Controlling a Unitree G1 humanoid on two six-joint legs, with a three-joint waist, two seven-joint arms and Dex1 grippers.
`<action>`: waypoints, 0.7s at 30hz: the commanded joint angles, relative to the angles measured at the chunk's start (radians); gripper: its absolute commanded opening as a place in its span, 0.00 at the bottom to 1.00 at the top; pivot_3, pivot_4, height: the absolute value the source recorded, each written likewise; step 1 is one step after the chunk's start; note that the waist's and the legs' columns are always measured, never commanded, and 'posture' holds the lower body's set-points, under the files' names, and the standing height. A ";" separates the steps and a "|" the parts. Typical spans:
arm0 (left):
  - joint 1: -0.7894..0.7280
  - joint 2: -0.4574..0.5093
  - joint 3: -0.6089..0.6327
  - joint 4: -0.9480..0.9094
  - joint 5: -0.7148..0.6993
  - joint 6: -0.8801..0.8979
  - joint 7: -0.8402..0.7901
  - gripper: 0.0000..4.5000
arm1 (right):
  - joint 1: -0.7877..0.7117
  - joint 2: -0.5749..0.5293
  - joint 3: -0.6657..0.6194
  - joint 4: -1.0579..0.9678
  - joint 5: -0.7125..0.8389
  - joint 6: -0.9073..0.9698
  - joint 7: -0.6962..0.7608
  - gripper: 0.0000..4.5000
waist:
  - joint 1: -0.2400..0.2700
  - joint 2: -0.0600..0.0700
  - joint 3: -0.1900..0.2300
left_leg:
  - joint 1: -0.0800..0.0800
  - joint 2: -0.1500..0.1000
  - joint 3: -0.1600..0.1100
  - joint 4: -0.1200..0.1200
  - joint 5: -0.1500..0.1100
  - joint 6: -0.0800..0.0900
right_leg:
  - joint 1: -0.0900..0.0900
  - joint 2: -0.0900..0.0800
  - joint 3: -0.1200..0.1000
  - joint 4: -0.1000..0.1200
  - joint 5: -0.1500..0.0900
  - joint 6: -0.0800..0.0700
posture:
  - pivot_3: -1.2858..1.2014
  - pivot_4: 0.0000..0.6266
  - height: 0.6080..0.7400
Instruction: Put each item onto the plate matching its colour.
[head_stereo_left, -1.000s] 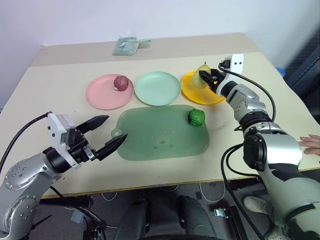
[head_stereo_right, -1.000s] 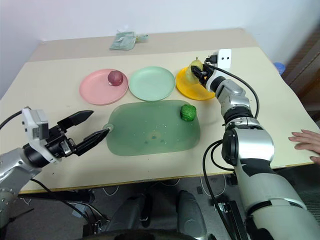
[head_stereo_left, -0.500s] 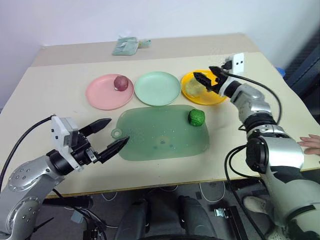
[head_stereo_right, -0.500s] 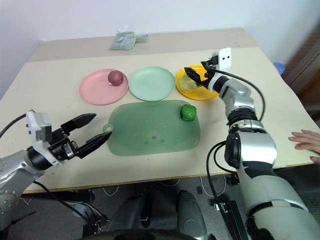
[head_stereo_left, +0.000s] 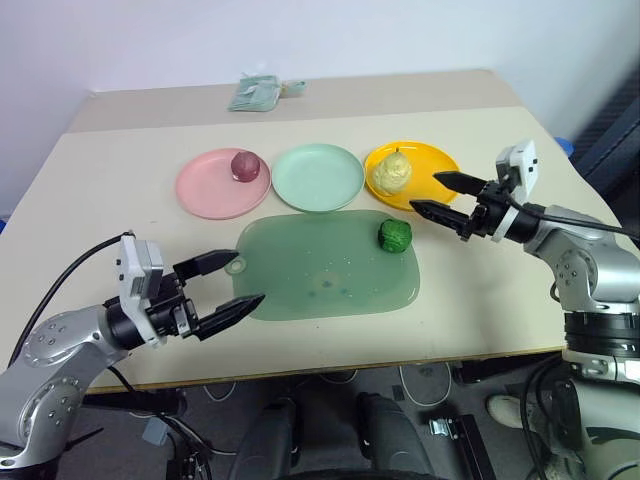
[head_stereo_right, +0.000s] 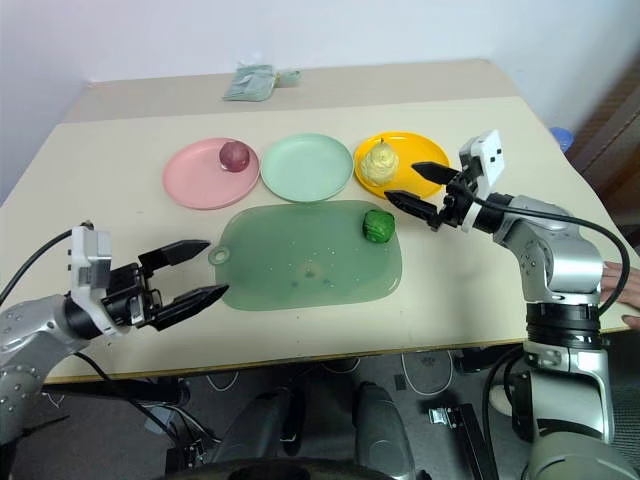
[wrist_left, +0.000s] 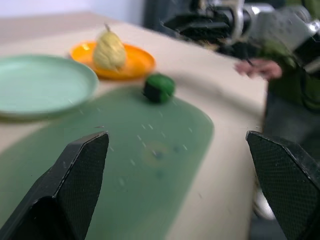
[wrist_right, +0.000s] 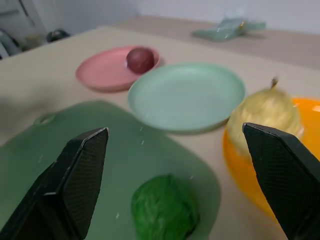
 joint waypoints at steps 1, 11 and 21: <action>0.030 0.034 0.055 -0.007 0.008 -0.036 -0.071 1.00 | -0.025 0.013 0.049 0.023 -0.026 -0.046 0.010 0.97 | 0.002 0.000 0.000 | 0.000 0.000 0.000 0.000 0.000 0.000 | 0.000 0.000 0.000 0.000 0.000 0.000 | 0.52 0.24 1.00; 0.070 0.052 0.091 -0.047 0.018 -0.050 -0.094 1.00 | -0.086 0.066 0.180 0.255 -0.146 -0.229 0.049 0.97 | 0.003 0.000 0.000 | -0.001 0.000 0.000 0.003 -0.001 0.001 | 0.001 0.000 0.000 -0.002 0.000 0.000 | 0.52 0.24 1.00; 0.099 0.047 0.124 -0.081 0.035 -0.054 -0.065 1.00 | -0.126 0.087 0.205 0.418 -0.217 -0.342 0.049 0.80 | 0.002 0.000 0.000 | -0.001 0.000 0.000 0.003 -0.001 0.001 | 0.001 0.000 0.000 -0.002 0.000 0.000 | 0.52 0.24 1.00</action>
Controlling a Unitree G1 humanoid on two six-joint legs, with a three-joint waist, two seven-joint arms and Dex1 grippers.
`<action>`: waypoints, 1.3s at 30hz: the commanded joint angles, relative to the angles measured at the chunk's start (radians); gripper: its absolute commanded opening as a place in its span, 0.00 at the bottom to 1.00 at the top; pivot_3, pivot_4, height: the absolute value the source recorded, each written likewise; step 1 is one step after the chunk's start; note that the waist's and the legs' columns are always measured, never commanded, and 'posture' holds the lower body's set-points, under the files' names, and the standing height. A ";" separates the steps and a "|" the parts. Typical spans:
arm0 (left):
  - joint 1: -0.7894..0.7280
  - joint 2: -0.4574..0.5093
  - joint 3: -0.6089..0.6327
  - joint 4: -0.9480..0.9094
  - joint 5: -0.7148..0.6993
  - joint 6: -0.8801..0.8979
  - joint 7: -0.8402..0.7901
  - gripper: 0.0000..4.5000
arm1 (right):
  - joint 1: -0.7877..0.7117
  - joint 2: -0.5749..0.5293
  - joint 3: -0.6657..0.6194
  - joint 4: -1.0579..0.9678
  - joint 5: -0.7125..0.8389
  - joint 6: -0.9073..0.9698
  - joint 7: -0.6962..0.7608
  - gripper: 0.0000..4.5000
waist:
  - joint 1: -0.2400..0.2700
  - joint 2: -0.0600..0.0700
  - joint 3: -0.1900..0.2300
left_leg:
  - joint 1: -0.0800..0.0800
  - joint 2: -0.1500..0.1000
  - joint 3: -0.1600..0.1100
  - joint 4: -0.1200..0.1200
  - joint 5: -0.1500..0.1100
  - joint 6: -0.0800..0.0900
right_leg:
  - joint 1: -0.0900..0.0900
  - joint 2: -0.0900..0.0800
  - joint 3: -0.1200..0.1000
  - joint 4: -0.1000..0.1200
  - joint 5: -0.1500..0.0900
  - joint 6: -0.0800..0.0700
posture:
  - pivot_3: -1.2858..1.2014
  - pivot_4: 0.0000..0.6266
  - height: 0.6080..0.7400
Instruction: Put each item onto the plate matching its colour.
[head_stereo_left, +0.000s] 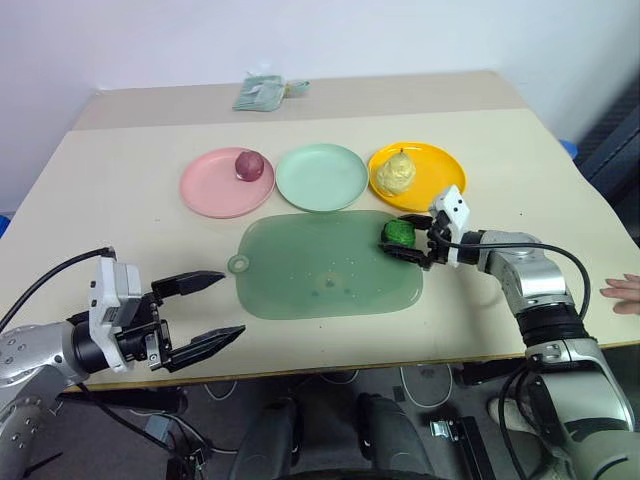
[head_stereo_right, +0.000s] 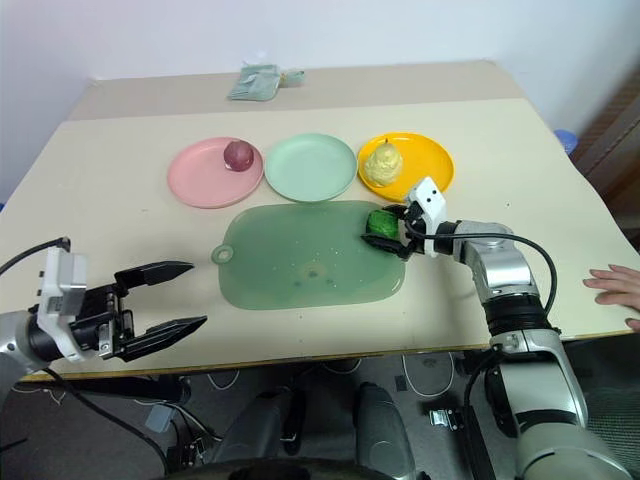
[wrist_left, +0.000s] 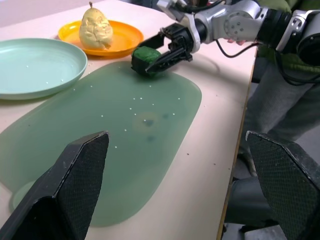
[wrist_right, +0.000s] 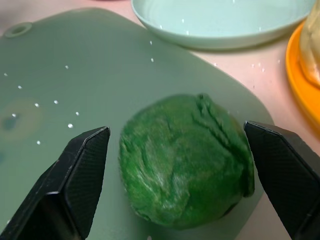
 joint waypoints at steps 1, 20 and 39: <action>0.002 0.005 0.033 -0.021 0.016 -0.025 0.009 1.00 | -0.029 0.008 -0.009 0.016 -0.015 -0.054 -0.002 0.71 | 0.000 0.000 0.000 | 0.000 0.000 0.000 0.000 0.000 0.000 | 0.000 0.000 0.000 0.000 0.000 0.000 | 0.52 0.24 1.00; -0.103 -0.112 -0.032 -0.078 0.016 0.014 0.307 1.00 | -0.421 0.397 -0.020 0.445 -0.126 -0.398 -0.377 0.71 | -0.004 -0.001 0.000 | 0.000 -0.001 0.000 0.000 0.000 -0.001 | -0.001 0.002 0.000 0.003 0.002 0.002 | 0.52 0.24 1.00; -0.047 -0.230 -0.070 -0.287 0.096 0.074 0.728 1.00 | -0.661 0.490 -0.108 0.823 -0.224 -0.518 -0.628 0.99 | -0.021 0.000 0.000 | 0.000 -0.001 0.000 -0.004 0.003 -0.005 | -0.008 0.003 0.000 0.013 0.001 0.001 | 0.52 0.24 1.00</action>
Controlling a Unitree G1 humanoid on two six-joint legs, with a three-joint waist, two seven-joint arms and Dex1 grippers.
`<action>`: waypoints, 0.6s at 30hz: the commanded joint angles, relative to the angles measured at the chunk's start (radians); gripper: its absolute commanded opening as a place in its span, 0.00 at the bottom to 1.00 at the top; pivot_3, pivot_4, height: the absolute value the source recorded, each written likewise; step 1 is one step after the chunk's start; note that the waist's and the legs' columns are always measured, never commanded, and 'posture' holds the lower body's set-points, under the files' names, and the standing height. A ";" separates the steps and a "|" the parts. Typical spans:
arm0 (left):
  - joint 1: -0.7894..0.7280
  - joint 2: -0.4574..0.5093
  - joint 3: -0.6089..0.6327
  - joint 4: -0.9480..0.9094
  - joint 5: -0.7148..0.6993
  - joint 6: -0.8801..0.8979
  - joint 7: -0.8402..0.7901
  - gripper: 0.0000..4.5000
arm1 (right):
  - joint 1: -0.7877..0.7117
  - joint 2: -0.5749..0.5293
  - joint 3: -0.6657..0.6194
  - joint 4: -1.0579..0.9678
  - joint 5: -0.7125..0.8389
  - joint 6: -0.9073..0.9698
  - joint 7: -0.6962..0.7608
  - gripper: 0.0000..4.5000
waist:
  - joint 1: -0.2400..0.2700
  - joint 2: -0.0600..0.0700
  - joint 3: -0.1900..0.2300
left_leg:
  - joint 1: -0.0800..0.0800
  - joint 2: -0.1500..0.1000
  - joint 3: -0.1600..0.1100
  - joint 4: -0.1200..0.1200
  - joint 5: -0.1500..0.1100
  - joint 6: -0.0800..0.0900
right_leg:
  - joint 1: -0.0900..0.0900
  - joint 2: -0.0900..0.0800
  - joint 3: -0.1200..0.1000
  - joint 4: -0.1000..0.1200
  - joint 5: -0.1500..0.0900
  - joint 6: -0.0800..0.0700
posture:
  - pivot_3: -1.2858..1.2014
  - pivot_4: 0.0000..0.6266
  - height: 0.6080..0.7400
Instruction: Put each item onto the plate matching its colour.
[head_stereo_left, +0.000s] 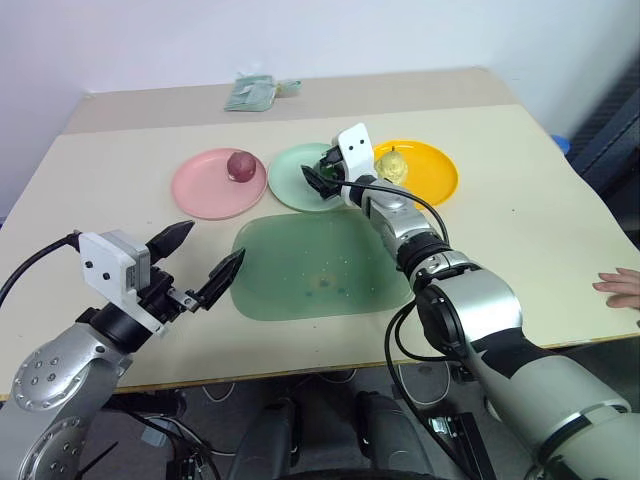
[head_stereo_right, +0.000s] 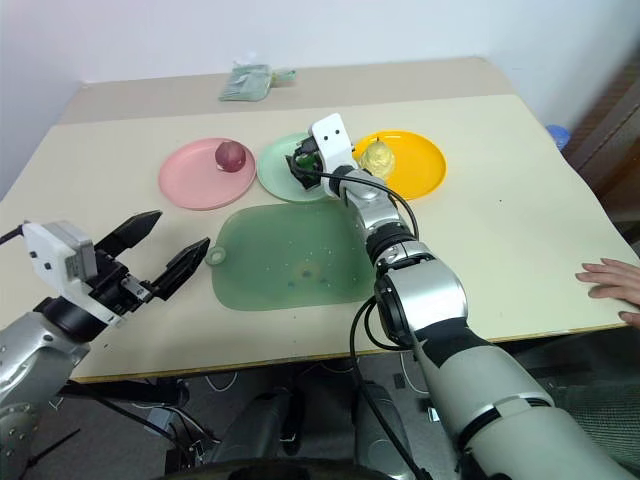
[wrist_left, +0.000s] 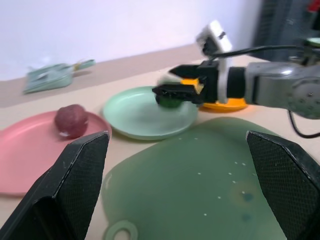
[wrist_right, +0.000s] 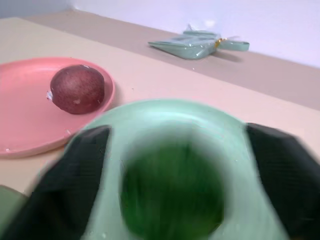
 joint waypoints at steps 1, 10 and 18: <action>-0.009 -0.003 -0.023 -0.029 0.045 -0.016 0.019 1.00 | -0.045 -0.003 -0.028 -0.029 0.011 -0.034 0.050 0.99 | -0.002 0.000 0.000 | 0.000 0.000 0.000 0.000 0.000 0.000 | 0.000 0.000 0.000 0.000 0.000 0.000 | 0.52 0.24 1.00; -0.039 -0.003 -0.065 0.121 0.123 -0.109 -0.100 1.00 | 0.214 -0.088 -0.049 -0.506 0.150 0.022 0.412 0.99 | 0.002 -0.001 -0.001 | 0.000 0.000 0.000 -0.001 0.000 0.000 | 0.000 0.000 -0.001 0.000 0.000 0.000 | 0.52 0.24 1.00; -0.114 0.003 -0.120 0.282 0.145 -0.149 -0.229 1.00 | 0.814 -0.325 -0.047 -1.457 0.266 0.529 0.392 0.99 | 0.019 0.000 0.000 | 0.000 0.000 0.000 0.002 0.000 0.000 | 0.001 -0.001 -0.001 0.001 0.000 0.000 | 0.52 0.24 1.00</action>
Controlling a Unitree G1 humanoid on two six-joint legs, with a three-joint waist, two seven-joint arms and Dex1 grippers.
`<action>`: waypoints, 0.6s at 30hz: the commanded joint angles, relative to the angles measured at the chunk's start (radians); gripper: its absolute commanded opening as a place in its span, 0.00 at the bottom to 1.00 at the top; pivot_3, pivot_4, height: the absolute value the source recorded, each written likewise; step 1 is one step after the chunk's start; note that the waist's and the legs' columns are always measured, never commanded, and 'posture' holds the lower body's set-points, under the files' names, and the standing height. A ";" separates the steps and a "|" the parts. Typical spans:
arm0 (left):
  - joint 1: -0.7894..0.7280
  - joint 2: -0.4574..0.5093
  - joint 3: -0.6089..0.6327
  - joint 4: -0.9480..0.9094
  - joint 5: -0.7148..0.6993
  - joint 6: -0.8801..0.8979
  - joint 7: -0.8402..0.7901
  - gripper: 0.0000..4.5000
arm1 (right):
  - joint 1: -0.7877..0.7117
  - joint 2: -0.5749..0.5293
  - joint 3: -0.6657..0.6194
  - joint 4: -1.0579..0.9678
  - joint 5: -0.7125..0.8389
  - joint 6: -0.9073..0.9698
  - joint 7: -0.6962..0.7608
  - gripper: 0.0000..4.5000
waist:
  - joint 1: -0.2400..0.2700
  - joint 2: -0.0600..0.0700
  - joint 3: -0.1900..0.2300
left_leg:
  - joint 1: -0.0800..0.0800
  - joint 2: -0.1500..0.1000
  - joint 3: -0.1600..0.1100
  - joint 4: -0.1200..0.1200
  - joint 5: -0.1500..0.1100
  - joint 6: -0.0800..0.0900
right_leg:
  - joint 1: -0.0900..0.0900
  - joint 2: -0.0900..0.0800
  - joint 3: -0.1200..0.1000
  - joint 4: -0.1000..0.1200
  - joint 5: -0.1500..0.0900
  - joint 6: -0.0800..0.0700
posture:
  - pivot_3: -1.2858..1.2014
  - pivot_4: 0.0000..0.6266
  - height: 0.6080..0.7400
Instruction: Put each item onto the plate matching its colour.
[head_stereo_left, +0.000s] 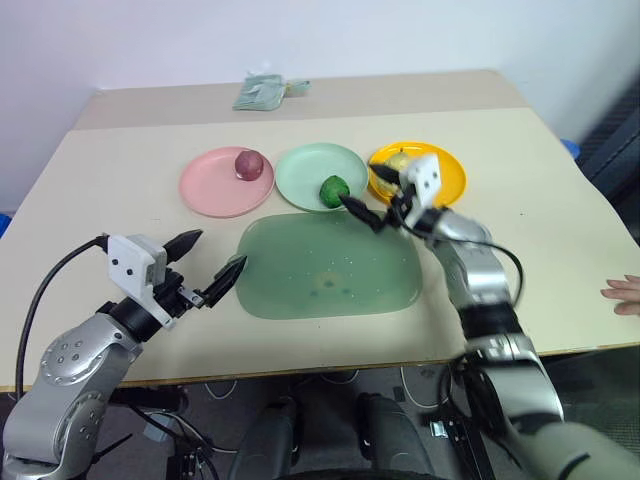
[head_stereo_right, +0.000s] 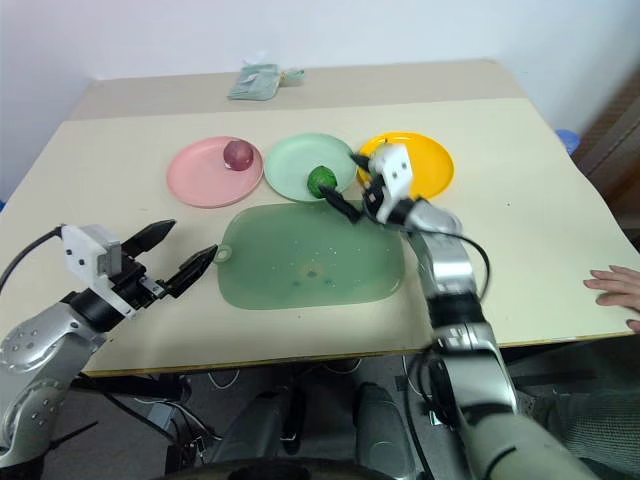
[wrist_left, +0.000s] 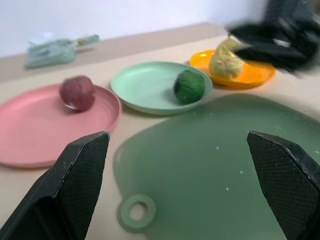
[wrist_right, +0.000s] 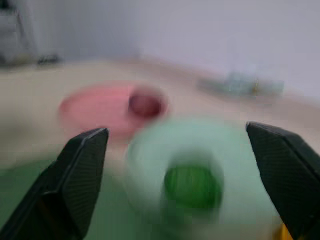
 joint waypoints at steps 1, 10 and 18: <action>-0.026 0.015 -0.005 0.020 0.023 -0.040 -0.045 1.00 | 0.093 -0.084 -0.055 -0.283 0.067 0.140 -0.027 0.99 | -0.001 0.000 0.000 | 0.000 0.000 0.000 0.000 0.000 0.000 | 0.000 0.000 0.000 0.000 -0.001 -0.002 | 0.52 0.24 1.00; -0.018 0.051 -0.004 0.066 0.029 -0.054 -0.146 1.00 | 0.413 -0.275 -0.256 -0.549 0.172 0.307 -0.051 0.99 | 0.021 -0.001 0.000 | 0.000 0.001 0.001 0.005 -0.002 0.004 | 0.004 -0.001 0.000 -0.002 -0.003 -0.002 | 0.52 0.24 1.00; -0.007 0.054 -0.021 0.065 0.020 -0.029 -0.185 1.00 | 0.490 -0.333 -0.318 -0.562 0.224 0.332 -0.039 0.99 | 0.026 -0.001 0.000 | 0.001 0.001 0.002 0.008 -0.003 0.005 | 0.006 -0.003 0.000 -0.004 -0.004 -0.001 | 0.52 0.24 1.00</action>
